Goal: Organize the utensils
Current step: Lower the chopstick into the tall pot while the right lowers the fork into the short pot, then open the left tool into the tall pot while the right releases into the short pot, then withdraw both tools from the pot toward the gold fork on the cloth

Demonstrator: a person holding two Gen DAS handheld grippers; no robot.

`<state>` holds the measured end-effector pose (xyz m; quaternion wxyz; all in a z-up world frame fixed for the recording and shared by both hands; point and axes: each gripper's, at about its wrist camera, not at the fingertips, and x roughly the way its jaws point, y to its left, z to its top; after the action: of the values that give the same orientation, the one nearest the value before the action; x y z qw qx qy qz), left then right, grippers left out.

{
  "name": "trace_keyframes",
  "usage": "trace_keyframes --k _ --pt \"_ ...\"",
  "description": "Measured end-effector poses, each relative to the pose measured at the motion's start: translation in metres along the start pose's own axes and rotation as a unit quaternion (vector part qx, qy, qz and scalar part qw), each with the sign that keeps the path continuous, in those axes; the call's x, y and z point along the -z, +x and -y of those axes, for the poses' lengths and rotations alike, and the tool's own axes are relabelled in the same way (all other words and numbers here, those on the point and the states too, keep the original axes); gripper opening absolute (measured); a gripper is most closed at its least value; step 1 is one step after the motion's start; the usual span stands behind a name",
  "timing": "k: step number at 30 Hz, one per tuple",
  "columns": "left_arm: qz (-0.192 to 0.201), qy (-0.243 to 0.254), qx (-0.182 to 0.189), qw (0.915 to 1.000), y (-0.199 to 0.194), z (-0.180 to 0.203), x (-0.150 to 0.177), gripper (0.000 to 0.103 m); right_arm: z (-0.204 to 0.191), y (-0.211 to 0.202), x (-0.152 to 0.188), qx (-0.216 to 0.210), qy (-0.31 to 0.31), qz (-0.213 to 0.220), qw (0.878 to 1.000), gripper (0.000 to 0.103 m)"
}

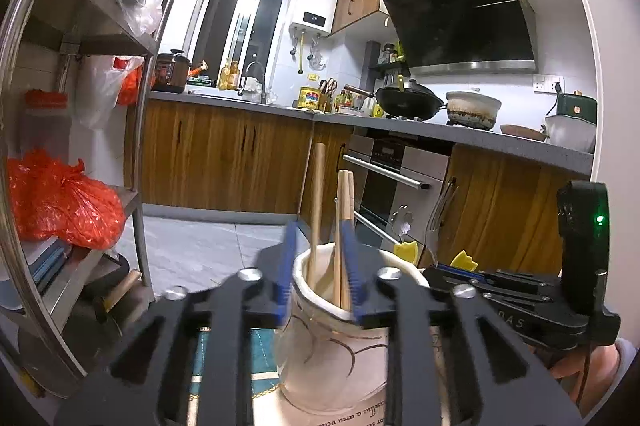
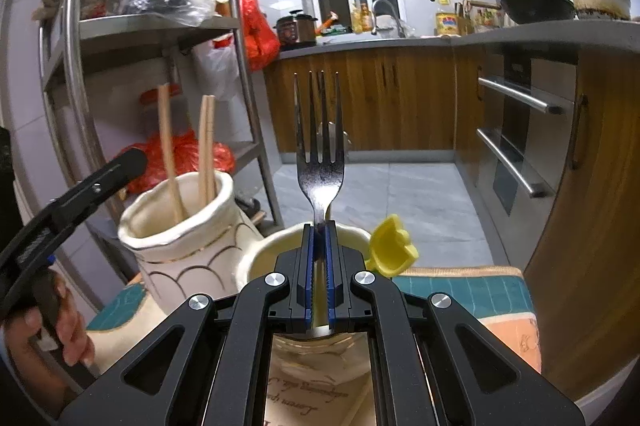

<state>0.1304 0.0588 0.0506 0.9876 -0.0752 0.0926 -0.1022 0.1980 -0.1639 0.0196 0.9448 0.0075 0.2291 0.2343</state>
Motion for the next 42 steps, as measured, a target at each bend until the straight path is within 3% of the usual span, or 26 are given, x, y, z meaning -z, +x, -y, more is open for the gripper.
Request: trace_keyframes --k 10,12,22,26,32,36,42 --pt "0.001 -0.004 -0.001 1.0000 0.001 -0.001 0.001 0.035 0.005 0.002 0.003 0.014 0.005 -0.003 1.000 0.007" --pt "0.000 -0.005 -0.001 1.0000 0.001 -0.001 0.001 0.036 0.005 0.001 0.002 0.013 0.005 0.000 1.000 0.020" --pt "0.004 -0.007 -0.011 0.9999 0.000 0.001 0.001 0.048 0.002 -0.010 -0.001 -0.005 -0.001 0.027 1.000 0.047" --pt "0.008 0.000 -0.020 0.9998 -0.004 0.003 0.001 0.060 0.000 -0.022 -0.005 -0.004 0.001 0.048 0.999 0.064" --pt "0.007 0.027 -0.043 0.9987 -0.015 0.017 -0.001 0.087 -0.001 -0.041 -0.012 -0.004 0.003 0.056 0.998 0.093" --pt "0.013 0.056 -0.051 0.9971 -0.029 0.031 -0.005 0.095 0.000 -0.067 -0.020 0.004 0.011 0.074 0.997 0.098" --pt "0.015 0.073 -0.042 0.9963 -0.053 0.046 -0.014 0.097 0.010 -0.104 -0.023 0.034 0.022 0.089 0.995 0.098"
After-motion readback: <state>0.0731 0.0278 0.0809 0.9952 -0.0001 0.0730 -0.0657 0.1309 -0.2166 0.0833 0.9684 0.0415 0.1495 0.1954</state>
